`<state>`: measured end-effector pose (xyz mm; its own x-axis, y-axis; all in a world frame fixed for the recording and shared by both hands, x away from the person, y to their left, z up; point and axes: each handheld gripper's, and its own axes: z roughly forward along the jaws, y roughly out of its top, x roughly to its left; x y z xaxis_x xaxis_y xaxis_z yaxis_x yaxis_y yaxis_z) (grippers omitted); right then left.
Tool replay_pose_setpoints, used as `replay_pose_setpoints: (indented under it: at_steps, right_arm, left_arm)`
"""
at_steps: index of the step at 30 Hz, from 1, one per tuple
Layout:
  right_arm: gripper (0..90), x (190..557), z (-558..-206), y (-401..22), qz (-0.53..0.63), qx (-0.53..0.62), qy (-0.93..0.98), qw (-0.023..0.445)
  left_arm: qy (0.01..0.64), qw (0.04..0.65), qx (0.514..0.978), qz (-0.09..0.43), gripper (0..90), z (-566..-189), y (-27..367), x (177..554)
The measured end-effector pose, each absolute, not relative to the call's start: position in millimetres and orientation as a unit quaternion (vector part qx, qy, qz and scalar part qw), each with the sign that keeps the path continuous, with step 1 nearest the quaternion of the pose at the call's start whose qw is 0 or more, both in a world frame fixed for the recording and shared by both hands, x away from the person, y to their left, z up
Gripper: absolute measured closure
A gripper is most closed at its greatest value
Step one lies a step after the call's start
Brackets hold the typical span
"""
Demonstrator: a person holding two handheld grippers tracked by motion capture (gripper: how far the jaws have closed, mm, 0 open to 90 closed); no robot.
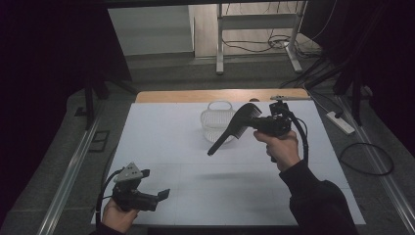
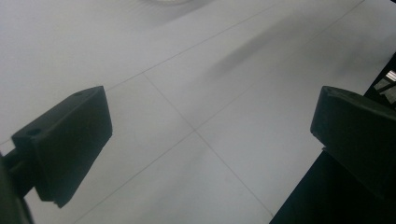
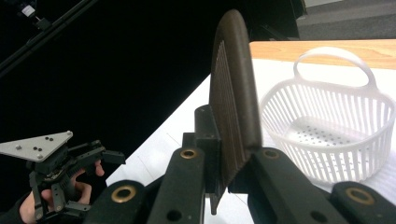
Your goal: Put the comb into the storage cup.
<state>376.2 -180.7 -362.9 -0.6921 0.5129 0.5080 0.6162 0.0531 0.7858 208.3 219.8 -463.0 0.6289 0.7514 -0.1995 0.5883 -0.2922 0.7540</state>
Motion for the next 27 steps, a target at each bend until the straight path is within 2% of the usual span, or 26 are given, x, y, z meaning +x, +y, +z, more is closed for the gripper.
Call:
replay_pose_setpoints:
  at_steps: [27]
  right_arm:
    - [85.8, 387.5, -352.8, -186.4, -0.573, -0.397, -0.717, 0.028]
  left_arm:
    - [0.442, 0.408, 0.789, 0.128, 0.0, -463.0, 244.9, 184.8]
